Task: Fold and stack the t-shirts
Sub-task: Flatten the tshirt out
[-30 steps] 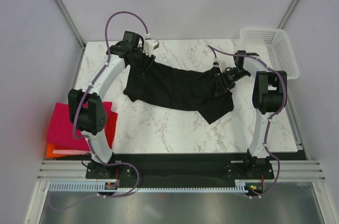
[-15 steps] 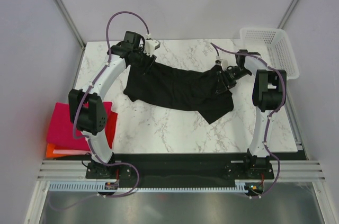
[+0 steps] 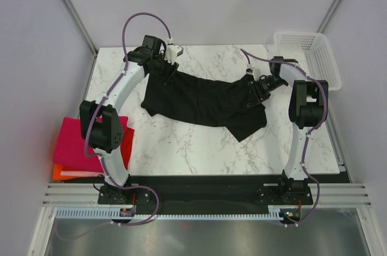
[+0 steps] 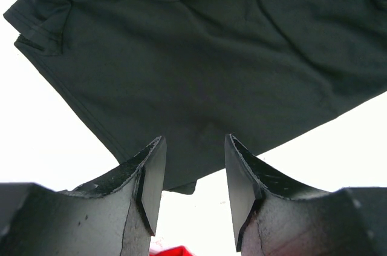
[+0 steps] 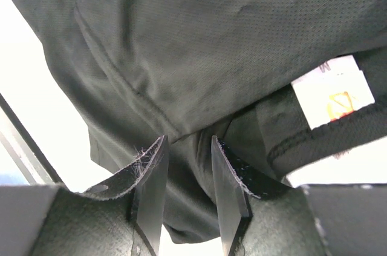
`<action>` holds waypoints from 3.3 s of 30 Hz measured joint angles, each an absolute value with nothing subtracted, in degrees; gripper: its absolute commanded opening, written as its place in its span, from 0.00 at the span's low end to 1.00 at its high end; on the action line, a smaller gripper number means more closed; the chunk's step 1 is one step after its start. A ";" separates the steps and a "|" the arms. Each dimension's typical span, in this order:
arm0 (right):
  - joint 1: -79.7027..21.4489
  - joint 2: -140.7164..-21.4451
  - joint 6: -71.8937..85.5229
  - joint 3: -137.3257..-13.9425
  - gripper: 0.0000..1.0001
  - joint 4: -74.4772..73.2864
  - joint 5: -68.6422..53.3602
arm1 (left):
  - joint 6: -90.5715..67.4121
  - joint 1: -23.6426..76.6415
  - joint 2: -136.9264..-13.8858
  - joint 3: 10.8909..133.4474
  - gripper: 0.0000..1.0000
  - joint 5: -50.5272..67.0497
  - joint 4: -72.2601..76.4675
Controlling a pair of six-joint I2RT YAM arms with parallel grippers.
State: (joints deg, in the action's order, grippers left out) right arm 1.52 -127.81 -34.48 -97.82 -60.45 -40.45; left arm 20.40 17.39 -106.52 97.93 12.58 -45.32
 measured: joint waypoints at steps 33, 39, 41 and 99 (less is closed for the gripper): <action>-2.28 -128.38 -36.25 -96.68 0.45 -64.73 -41.01 | 20.40 17.87 -107.74 98.87 0.50 12.29 -45.25; -4.14 -128.22 -34.70 -96.53 0.40 -63.35 -39.62 | 20.40 17.91 -108.36 98.96 0.50 12.14 -45.25; -4.38 -127.70 -33.54 -95.85 0.40 -62.06 -39.03 | 20.40 18.00 -108.44 99.04 0.50 12.12 -45.25; -5.61 -110.63 -19.40 -113.62 0.00 -39.57 -24.56 | 26.96 6.02 -120.40 111.26 0.54 0.97 -44.71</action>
State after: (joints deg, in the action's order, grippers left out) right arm -5.61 -110.63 -19.40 -113.62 -39.57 -24.56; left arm 26.96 6.02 -120.40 111.26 0.97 -44.71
